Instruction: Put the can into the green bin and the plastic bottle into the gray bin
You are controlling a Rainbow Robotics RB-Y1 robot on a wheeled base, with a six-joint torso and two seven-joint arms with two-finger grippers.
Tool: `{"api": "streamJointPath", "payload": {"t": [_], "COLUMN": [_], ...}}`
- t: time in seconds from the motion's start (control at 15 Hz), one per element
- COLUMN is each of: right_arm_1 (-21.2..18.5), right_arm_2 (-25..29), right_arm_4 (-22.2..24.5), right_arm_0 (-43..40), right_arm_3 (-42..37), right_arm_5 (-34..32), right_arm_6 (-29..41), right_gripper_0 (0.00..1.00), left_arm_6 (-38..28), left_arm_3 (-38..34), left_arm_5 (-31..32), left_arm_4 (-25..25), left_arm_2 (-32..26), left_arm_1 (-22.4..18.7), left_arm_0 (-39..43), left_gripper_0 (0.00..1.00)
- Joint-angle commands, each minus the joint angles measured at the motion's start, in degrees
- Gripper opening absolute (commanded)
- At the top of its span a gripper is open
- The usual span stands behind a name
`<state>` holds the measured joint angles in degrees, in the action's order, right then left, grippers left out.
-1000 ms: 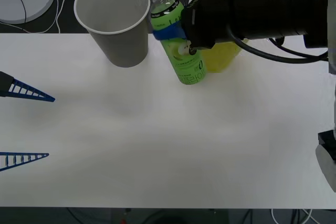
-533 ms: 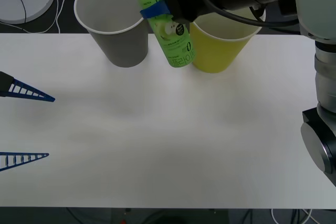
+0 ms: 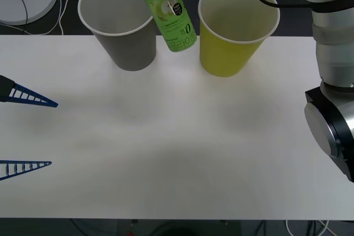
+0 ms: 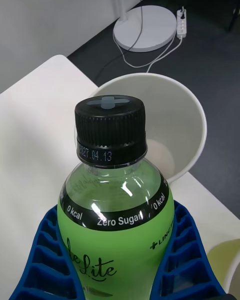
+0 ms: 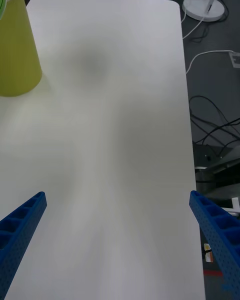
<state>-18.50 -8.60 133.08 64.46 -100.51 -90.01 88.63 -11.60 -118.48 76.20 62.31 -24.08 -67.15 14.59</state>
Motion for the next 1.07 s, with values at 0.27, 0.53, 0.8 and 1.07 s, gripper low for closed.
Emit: {"api": "streamJointPath", "payload": {"t": [0.27, 0.53, 0.8, 1.07], "right_arm_1": [2.5, 4.17, 5.93, 8.57], "right_arm_2": [-0.81, -0.98, -0.98, -0.98], "right_arm_4": [3.41, 5.61, 7.63, 10.35], "right_arm_0": [5.32, 8.22, 11.65, 14.29], "right_arm_3": [7.35, 12.0, 17.1, 22.55], "right_arm_5": [0.01, 0.01, 0.19, 3.0], "right_arm_6": [-0.04, -0.04, -0.04, -0.04], "right_gripper_0": [0.0, 0.0, 0.0, 0.0], "left_arm_6": [0.0, 0.0, 0.0, 0.0], "left_arm_3": [0.0, 0.0, 0.0, 0.0], "left_arm_5": [0.0, 0.0, 0.0, 0.0], "left_arm_4": [0.0, 0.0, 0.0, 0.0], "left_arm_2": [0.0, 0.0, 0.0, 0.0], "left_arm_1": [0.0, 0.0, 0.0, 0.0], "left_arm_0": [0.0, 0.0, 0.0, 0.0], "left_gripper_0": [1.0, 1.0, 1.0, 1.0]}}
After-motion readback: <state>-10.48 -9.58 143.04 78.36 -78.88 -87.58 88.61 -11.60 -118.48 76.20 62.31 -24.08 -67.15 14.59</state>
